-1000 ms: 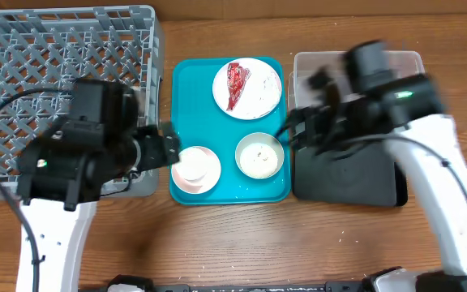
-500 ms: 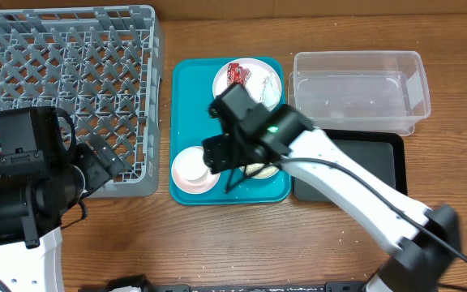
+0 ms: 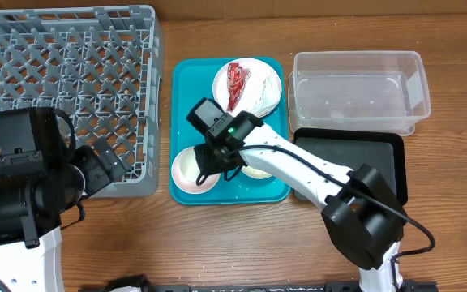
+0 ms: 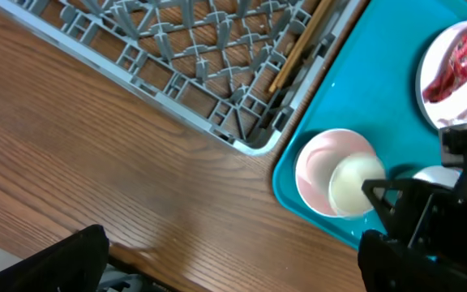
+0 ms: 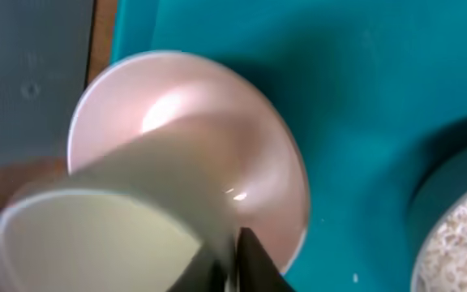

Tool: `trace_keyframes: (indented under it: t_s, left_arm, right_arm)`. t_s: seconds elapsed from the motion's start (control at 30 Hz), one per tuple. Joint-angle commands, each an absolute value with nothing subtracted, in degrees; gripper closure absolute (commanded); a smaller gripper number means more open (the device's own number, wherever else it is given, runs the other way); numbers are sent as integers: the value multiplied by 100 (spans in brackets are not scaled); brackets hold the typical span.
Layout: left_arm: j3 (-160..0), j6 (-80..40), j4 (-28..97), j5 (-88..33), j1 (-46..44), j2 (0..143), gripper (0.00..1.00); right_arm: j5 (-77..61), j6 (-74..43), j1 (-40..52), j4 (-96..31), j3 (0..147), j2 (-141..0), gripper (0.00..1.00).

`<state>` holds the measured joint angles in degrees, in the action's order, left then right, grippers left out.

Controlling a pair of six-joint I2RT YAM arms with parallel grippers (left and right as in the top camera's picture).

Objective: Sort waste into correct bins and load items into the dishwasher
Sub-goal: 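Reach the right gripper to the white cup in the pink bowl and grasp it, then lift the white cup and hand it to the left gripper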

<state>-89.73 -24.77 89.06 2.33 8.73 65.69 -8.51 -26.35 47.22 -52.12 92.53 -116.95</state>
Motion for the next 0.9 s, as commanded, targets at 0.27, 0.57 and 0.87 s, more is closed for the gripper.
trace_keyframes:
  t_s: [0.27, 0.57, 0.87]
  left_arm:
    - [-9050, -1120, 7555, -2915, 908, 6720, 0]
    - [-9050, 305, 7109, -7535, 897, 8014, 0]
    - [-9050, 1118, 7655, -9063, 502, 8464, 0]
  right_arm:
    - [-921, -2683, 3922, -5948, 9662, -10095, 96]
    - [-3181, -1223, 2676, -5999, 9662, -8121, 96]
    - [-4661, -484, 2609, -5916, 9660, -7832, 96]
